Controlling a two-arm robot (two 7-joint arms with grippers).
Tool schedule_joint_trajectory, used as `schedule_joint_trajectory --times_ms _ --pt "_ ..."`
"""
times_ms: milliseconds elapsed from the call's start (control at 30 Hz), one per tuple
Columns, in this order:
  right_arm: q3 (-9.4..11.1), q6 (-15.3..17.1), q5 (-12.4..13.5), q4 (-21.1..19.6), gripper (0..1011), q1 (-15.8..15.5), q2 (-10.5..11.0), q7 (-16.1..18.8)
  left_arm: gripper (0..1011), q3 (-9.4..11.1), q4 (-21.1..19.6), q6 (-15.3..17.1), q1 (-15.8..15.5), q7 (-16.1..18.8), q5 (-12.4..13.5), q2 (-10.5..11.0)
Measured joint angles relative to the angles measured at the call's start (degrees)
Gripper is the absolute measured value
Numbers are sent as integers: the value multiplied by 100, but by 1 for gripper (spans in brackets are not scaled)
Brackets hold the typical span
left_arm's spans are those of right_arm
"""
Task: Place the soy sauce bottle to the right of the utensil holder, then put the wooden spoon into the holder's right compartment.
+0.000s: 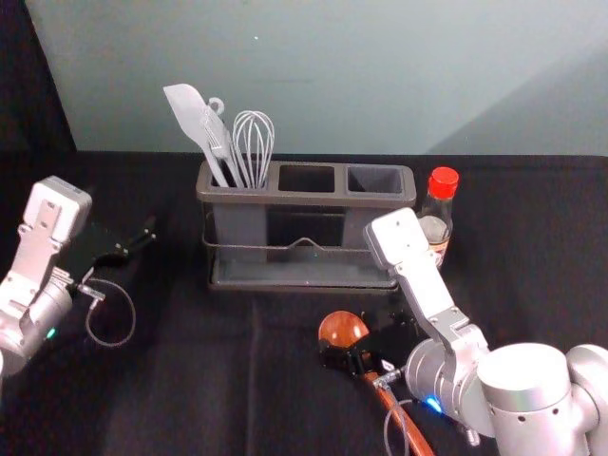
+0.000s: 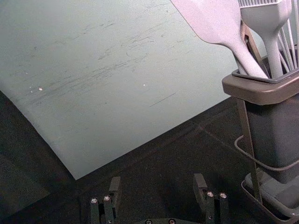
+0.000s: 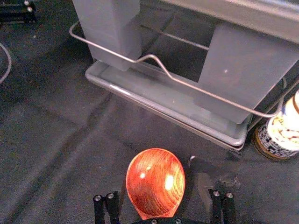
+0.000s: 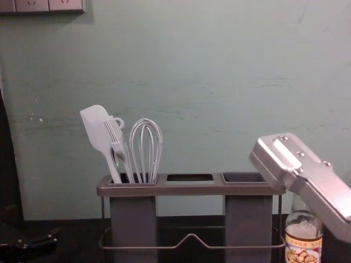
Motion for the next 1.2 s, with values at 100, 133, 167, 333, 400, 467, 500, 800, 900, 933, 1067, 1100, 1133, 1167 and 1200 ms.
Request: schedule_joint_trajectory --times_ms 100,133,167,333,400,467,500,800,900,933,1067,1100,1133,1167,1200 --pt "-5 35 -35 66 1003 32 -14 49 1000 0 0 0 0 0 0 0" --pt "-6 41 -51 99 1003 47 -23 75 1000 0 0 0 0 0 0 0" --pt "-8 44 -60 113 1003 53 -28 84 1000 0 0 0 0 0 0 0" --pt "-28 53 -131 233 1003 110 -63 155 1000 0 0 0 0 0 0 0" --pt "-42 46 -153 270 1003 123 -67 180 1000 0 0 0 0 0 0 0" --pt "-55 24 -185 320 1003 150 -69 221 1000 0 0 0 0 0 0 0" --pt "-60 19 -197 340 1003 157 -72 230 1000 0 0 0 0 0 0 0" --pt "-77 -138 -344 488 1003 191 -134 270 1000 0 0 0 0 0 0 0" --pt "-57 -215 -376 511 1003 177 -161 274 1000 0 0 0 0 0 0 0" --pt "-50 -234 -384 517 1003 175 -168 276 1000 0 0 0 0 0 0 0" --pt "-3 -323 -422 551 1003 163 -204 312 1000 0 0 0 0 0 0 0" --pt "6 -336 -428 558 1003 162 -210 319 1000 0 0 0 0 0 0 0" --pt "13 -345 -432 568 1003 162 -215 325 1000 0 0 0 0 0 0 0" --pt "20 -354 -437 577 1003 163 -221 334 1000 0 0 0 0 0 0 0" --pt "25 -362 -443 588 1003 166 -228 346 1000 0 0 0 0 0 0 0"
